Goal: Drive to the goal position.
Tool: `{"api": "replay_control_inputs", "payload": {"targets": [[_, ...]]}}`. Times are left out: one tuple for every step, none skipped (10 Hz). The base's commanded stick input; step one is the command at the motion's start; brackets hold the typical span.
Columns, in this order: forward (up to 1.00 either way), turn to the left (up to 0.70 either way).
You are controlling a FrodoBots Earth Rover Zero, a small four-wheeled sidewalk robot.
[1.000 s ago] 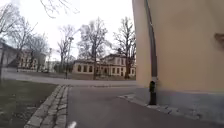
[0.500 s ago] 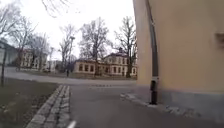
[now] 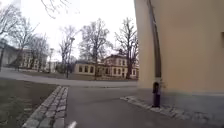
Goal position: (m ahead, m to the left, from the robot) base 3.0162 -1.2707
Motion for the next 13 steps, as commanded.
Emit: {"api": "replay_control_inputs", "payload": {"targets": [[0.0, 0.24], [0.0, 0.58], [0.0, 0.12], [0.0, 0.0], [0.0, 0.0], [0.0, 0.0], [0.0, 0.0], [0.0, 0.0], [0.0, 0.0], [0.0, 0.18], [0.0, 0.7], [0.0, 0.7], [0.05, 0.68]]}}
